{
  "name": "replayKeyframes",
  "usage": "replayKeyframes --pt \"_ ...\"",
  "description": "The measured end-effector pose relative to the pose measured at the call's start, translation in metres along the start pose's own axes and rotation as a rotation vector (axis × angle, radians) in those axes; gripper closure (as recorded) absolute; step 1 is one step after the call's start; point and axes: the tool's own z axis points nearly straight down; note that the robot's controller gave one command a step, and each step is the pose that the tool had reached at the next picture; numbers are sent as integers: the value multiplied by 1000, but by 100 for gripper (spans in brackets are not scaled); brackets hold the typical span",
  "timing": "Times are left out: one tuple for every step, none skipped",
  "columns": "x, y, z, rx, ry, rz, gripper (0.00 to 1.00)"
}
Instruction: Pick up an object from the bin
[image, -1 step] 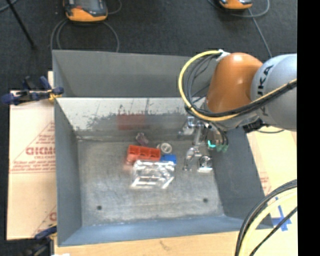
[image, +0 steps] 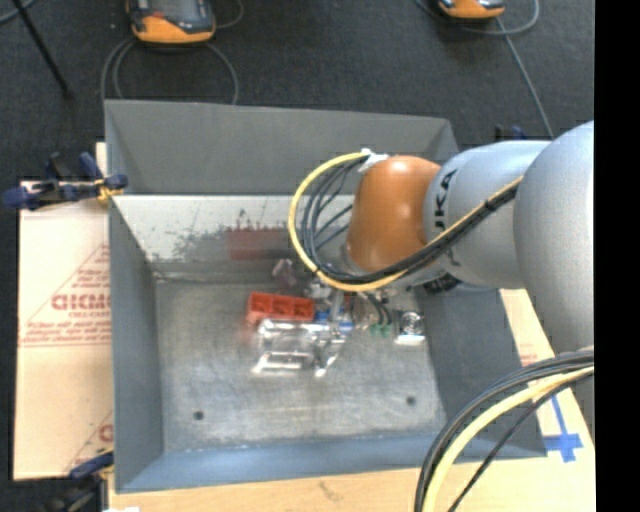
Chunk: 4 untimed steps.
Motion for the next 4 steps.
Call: replayKeyframes --pt "35 17 -10 -2 12 23 0" --pt "31 27 -29 -2 9 -190 0" --pt "34 33 -8 0 5 -17 0" --pt "-5 25 5 -5 17 3 0"
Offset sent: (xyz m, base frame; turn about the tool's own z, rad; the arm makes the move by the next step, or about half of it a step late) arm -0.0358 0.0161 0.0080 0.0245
